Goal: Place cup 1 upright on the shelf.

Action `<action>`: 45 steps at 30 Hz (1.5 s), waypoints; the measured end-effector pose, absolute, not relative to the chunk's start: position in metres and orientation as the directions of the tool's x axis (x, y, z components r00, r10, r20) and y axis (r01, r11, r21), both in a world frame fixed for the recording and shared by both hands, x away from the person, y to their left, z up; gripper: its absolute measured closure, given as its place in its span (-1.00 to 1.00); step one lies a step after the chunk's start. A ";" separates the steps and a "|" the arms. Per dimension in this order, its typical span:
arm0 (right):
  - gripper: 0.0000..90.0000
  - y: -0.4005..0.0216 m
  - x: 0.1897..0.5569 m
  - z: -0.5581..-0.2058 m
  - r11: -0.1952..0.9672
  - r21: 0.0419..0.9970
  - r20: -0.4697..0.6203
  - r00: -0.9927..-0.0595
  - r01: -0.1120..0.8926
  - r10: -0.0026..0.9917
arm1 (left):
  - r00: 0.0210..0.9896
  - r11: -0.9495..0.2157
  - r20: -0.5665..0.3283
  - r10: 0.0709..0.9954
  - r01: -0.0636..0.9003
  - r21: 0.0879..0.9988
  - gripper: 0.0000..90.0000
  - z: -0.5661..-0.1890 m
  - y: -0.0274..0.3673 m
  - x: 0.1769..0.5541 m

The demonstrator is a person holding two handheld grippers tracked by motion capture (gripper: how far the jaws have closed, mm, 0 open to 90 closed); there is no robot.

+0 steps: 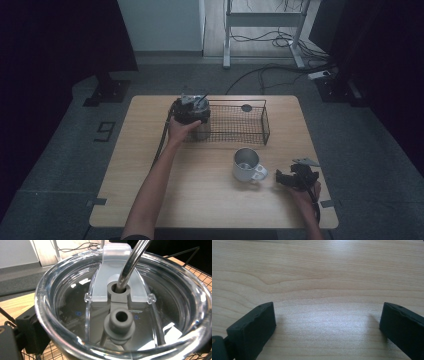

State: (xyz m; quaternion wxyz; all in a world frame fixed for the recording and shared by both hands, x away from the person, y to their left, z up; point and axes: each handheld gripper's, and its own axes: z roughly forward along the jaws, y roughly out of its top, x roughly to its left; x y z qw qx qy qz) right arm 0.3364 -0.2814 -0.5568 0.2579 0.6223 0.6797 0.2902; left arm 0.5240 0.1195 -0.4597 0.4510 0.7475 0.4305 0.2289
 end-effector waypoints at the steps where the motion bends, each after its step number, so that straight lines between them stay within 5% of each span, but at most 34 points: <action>1: -0.99 -0.281 0.336 -0.557 0.057 0.716 0.010 -0.093 0.696 0.996 | 0.524 -0.221 -0.048 0.850 0.438 0.871 -0.91 -0.460 0.120 0.524; 45: -1.00 -0.281 0.336 -0.557 0.056 0.715 0.011 -0.092 0.697 0.996 | 0.543 -0.183 -0.028 0.839 0.331 0.926 -1.00 -0.411 0.144 0.466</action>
